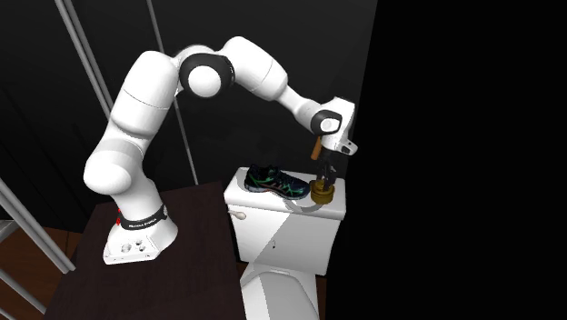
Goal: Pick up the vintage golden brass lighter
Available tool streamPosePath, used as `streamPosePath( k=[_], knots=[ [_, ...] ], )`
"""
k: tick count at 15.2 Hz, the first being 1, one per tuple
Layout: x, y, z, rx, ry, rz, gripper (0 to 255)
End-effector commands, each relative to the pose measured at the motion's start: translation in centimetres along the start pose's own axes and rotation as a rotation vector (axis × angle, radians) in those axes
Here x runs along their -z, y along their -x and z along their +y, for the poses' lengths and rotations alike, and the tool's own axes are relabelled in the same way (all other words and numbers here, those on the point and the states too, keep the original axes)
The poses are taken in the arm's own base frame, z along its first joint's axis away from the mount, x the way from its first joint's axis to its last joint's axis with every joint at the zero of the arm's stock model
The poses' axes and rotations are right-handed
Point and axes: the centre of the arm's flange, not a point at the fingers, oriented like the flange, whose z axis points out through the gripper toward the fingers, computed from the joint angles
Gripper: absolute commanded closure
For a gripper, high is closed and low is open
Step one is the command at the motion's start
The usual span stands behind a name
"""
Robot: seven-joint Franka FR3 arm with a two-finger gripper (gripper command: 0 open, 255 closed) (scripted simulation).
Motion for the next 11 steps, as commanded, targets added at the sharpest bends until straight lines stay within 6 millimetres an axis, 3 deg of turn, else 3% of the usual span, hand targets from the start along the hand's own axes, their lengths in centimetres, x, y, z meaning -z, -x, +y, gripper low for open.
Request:
streamPosePath(
  k=[1, 11],
  knots=[
    [1.0, 0.0, 0.1, 0.0, 0.0, 0.0, 255],
    [6.1, 1.0, 0.5, 0.0, 0.0, 0.0, 255]
  ],
)
